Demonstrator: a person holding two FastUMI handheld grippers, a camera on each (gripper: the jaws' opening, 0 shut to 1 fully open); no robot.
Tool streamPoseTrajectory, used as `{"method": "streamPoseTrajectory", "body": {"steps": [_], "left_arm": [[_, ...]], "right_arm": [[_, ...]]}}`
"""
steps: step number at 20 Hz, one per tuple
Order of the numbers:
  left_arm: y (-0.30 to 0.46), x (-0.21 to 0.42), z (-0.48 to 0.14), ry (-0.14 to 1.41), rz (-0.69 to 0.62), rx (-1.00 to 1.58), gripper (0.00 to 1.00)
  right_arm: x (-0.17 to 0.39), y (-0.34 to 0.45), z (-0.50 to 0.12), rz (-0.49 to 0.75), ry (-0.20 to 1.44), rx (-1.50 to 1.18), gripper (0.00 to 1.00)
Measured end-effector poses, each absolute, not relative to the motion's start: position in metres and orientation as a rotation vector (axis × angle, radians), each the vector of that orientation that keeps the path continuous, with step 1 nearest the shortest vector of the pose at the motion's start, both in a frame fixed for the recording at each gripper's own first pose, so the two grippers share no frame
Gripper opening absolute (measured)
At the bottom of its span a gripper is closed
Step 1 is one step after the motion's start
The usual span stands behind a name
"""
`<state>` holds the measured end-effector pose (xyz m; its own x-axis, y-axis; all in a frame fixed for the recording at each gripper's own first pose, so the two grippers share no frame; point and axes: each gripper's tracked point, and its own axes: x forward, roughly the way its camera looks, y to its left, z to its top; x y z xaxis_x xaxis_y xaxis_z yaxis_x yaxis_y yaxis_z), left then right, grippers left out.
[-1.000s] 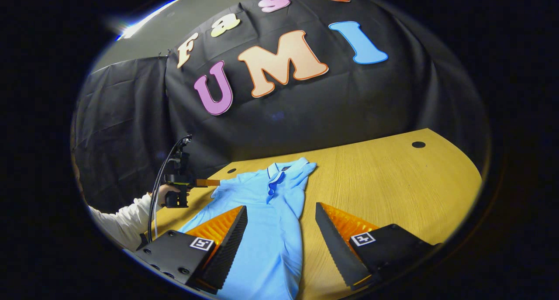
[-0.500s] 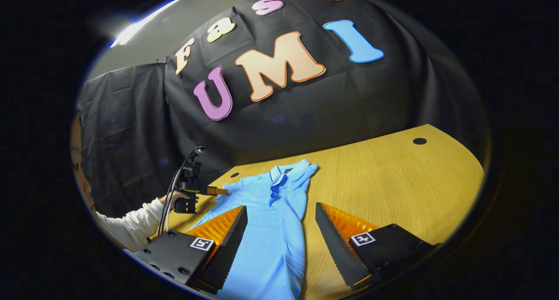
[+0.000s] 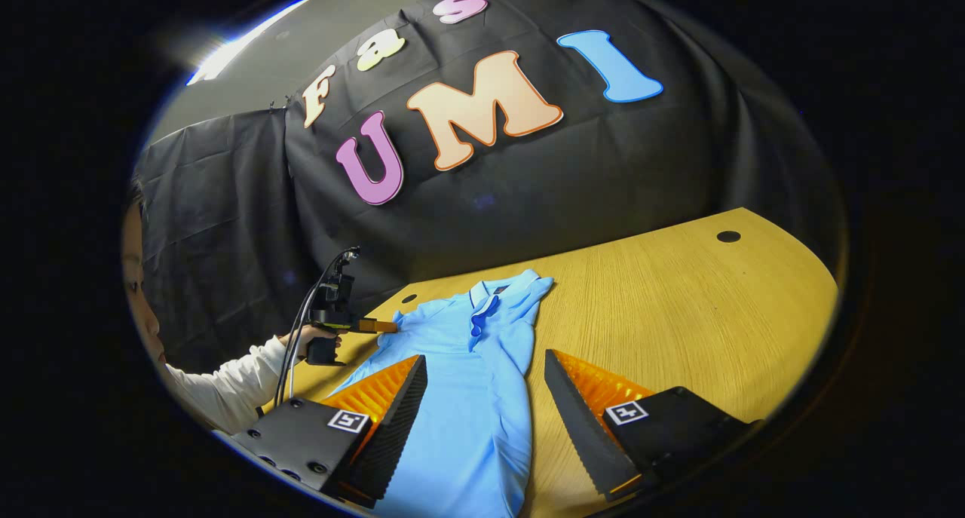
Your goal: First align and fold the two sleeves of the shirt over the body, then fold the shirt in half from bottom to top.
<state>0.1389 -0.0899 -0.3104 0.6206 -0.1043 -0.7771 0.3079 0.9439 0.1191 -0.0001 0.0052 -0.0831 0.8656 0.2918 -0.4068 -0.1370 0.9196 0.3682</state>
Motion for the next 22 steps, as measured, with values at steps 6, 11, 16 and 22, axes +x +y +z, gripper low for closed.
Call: {"method": "streamPoseTrajectory", "body": {"steps": [6, 11, 16, 22], "left_arm": [[-0.108, 0.138, -0.310, 0.870, -0.271, 0.202, 0.00], [-0.139, 0.135, -0.299, 0.849, -0.350, 0.104, 0.00], [-0.197, 0.137, -0.265, 0.782, -0.474, 0.086, 0.00], [-0.276, 0.120, -0.261, 0.798, -0.621, 0.033, 0.00]], "right_arm": [[-0.009, -0.005, -0.089, 0.209, 0.484, 0.347, 0.97], [-0.011, -0.008, -0.089, 0.203, 0.482, 0.340, 0.97], [-0.013, -0.004, -0.090, 0.214, 0.484, 0.331, 0.97], [-0.018, -0.006, -0.095, 0.214, 0.503, 0.318, 0.97]]}}
